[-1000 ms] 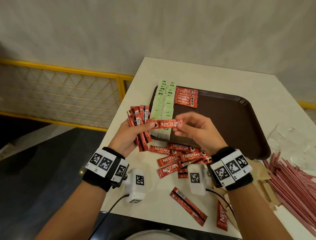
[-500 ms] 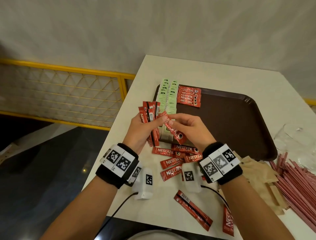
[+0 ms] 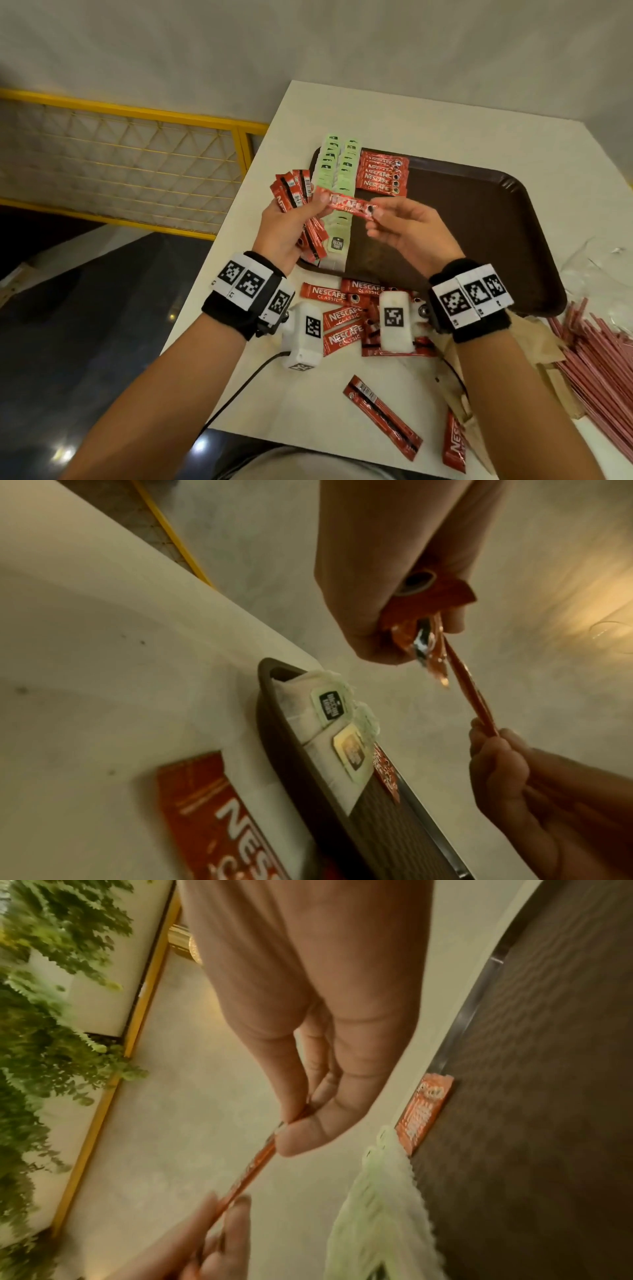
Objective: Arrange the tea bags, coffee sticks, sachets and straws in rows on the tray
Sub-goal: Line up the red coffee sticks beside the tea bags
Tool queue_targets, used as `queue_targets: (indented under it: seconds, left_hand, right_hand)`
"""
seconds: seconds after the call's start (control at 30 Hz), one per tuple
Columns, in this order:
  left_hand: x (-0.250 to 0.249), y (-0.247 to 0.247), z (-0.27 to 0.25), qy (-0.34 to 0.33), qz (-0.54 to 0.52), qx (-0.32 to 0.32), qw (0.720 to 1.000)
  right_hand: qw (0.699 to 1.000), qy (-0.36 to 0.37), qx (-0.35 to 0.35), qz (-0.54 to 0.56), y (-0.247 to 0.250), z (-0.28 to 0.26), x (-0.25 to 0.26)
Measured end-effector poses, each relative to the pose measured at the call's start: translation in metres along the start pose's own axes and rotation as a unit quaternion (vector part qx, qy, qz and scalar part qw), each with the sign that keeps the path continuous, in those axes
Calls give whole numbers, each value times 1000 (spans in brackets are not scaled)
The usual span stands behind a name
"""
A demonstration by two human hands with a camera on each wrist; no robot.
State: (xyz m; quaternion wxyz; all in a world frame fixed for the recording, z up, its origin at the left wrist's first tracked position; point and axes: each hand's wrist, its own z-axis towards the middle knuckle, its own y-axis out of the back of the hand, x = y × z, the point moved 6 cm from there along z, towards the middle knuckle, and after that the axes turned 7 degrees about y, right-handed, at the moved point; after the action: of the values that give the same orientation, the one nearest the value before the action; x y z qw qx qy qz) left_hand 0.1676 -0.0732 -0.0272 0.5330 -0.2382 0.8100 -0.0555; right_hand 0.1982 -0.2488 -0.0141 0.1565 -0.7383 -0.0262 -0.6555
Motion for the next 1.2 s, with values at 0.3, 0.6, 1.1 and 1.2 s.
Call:
queue_targets:
  seconds: [0.3, 0.6, 1.1, 1.2]
  left_hand:
    - [-2, 0, 14, 21, -33, -5, 999]
    - [0, 2, 22, 37, -49, 0, 998]
    - [4, -10, 26, 68, -57, 39, 995]
    - [7, -13, 24, 91, -56, 54, 993]
  right_hand:
    - [956, -99, -127, -247, 82, 83, -1]
    - [903, -123, -131, -389, 88, 118, -9]
    - [849, -93, -128, -504, 86, 130, -9]
    - [848, -94, -119, -508, 84, 129, -10]
